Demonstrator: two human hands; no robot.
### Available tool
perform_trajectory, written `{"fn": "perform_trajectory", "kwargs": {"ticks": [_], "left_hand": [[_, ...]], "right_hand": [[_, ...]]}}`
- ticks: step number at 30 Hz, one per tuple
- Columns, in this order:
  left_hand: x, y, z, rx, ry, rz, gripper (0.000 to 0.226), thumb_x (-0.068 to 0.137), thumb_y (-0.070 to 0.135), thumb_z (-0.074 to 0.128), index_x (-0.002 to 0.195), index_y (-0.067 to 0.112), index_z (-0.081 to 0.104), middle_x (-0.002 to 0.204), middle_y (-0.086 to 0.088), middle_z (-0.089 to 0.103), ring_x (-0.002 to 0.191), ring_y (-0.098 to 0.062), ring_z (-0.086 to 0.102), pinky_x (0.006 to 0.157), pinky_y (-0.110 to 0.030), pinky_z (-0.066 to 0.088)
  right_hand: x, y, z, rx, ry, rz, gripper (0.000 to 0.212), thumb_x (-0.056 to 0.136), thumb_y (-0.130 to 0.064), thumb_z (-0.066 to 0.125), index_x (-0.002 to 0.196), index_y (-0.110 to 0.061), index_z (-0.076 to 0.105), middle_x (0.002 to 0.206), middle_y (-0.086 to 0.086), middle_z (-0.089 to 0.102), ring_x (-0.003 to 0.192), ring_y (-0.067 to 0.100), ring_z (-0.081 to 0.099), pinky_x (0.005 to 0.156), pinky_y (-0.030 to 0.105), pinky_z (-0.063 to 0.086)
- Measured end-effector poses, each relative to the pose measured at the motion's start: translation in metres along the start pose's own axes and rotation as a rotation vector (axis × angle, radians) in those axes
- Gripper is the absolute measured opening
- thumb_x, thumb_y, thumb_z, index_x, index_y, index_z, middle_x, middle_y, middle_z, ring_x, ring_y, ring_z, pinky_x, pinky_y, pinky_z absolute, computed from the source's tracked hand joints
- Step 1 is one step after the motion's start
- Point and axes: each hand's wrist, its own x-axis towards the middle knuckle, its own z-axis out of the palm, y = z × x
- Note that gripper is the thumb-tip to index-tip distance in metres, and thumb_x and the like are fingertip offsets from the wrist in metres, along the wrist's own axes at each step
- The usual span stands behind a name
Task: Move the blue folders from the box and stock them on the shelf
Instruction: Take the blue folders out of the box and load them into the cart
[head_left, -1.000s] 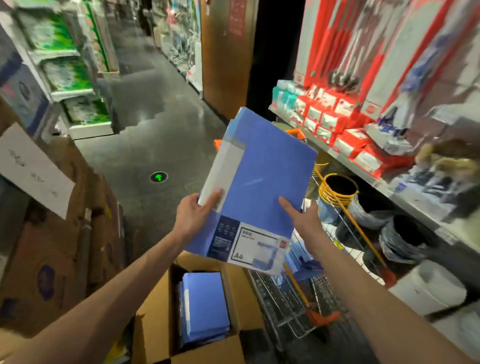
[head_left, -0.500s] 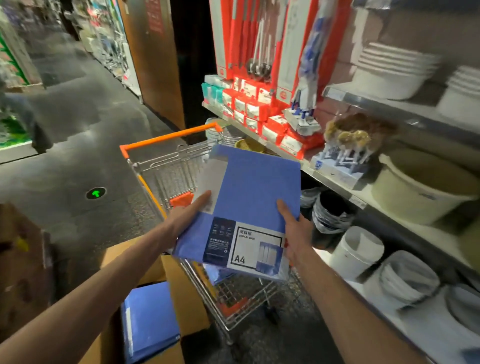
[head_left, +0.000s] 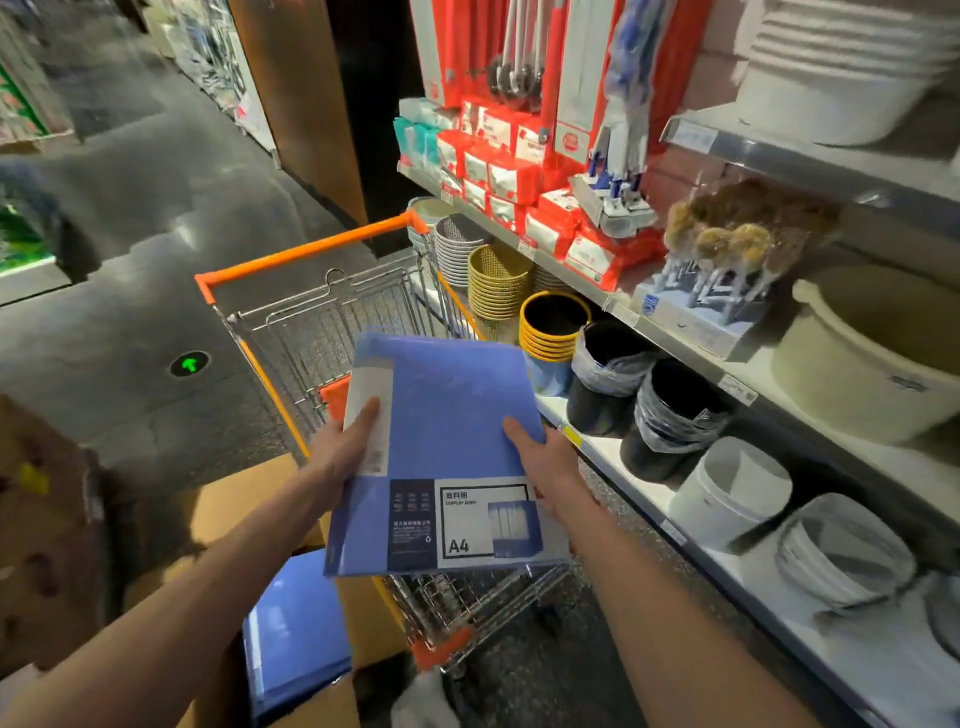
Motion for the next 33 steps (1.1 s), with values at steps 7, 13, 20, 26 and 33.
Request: {"fn": "perform_trajectory", "kwargs": {"ticks": [7,13,20,26,33], "left_hand": [[0.125,-0.026,0.015,0.06,0.222,-0.002,0.064,0.093,0.06,0.059,0.116,0.002,0.066,0.108,-0.017,0.071,0.092,-0.033,0.068,0.076,-0.04,0.052],[0.22,-0.052,0.056,0.214,0.282,-0.112,0.066,0.105,0.052,0.038,0.123,-0.008,0.059,0.125,-0.031,0.062,0.119,-0.046,0.058,0.094,-0.043,0.045],[0.28,-0.09,0.112,0.287,0.277,-0.245,0.067,0.106,0.051,0.032,0.137,-0.006,0.045,0.135,-0.031,0.056,0.124,-0.047,0.054,0.103,-0.045,0.042],[0.332,-0.122,0.115,0.713,-0.163,-0.086,0.099,0.091,0.08,0.017,0.089,-0.004,0.07,0.08,-0.021,0.074,0.082,-0.035,0.071,0.083,-0.042,0.057],[0.343,-0.104,0.107,1.078,-0.34,0.025,0.071,0.103,0.054,0.033,0.075,0.0,0.07,0.07,-0.016,0.072,0.077,-0.032,0.073,0.081,-0.038,0.058]], "right_hand": [[0.082,0.0,0.045,-0.402,-0.075,0.03,0.044,0.102,-0.038,0.047,0.133,-0.007,0.048,0.126,0.014,0.058,0.1,0.025,0.061,0.088,0.036,0.046],[0.145,0.001,0.067,-0.609,-0.1,0.092,0.04,0.105,-0.037,0.04,0.123,-0.005,0.057,0.119,0.013,0.063,0.103,0.025,0.057,0.083,0.033,0.04],[0.194,0.023,0.084,-0.654,-0.167,0.189,0.044,0.106,-0.041,0.033,0.103,-0.007,0.06,0.107,0.017,0.065,0.098,0.027,0.06,0.078,0.034,0.043],[0.21,0.037,0.089,-0.673,-0.181,0.217,0.045,0.106,-0.042,0.031,0.1,-0.007,0.059,0.102,0.013,0.064,0.098,0.029,0.06,0.083,0.039,0.045],[0.198,0.039,0.088,-0.676,-0.206,0.263,0.044,0.106,-0.039,0.035,0.124,-0.006,0.058,0.116,0.01,0.064,0.098,0.02,0.056,0.084,0.032,0.045]]}}
